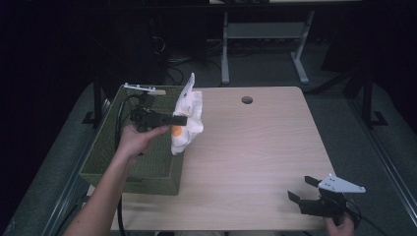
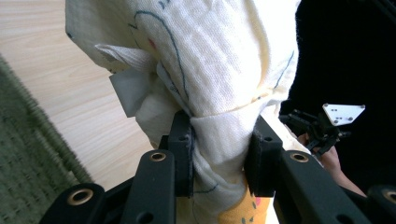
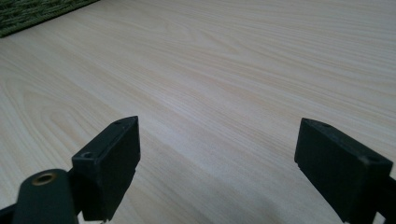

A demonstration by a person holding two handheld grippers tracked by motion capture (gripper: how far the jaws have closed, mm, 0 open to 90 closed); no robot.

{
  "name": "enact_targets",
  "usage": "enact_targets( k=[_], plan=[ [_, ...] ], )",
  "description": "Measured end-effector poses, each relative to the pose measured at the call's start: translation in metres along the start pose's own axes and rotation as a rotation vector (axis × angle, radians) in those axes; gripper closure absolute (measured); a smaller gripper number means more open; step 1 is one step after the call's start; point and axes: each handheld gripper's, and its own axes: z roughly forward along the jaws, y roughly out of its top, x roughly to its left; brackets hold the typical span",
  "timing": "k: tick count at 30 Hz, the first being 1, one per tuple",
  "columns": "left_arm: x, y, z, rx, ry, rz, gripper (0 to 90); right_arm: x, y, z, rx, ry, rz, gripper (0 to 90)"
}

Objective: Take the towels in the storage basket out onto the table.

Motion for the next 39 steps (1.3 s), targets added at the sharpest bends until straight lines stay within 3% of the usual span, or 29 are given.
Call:
enact_targets(
  k=[16, 39],
  plan=[
    [-0.017, 0.012, 0.036, 0.036, -0.039, 0.027, 68.2, 0.000, 0.001, -0.001, -0.008, 0.004, 0.008, 13.9],
    [-0.033, 0.022, 0.078, 0.091, -0.063, 0.052, 68.3, 0.000, 0.001, -0.001, -0.017, 0.010, 0.003, 13.9]
  ],
)
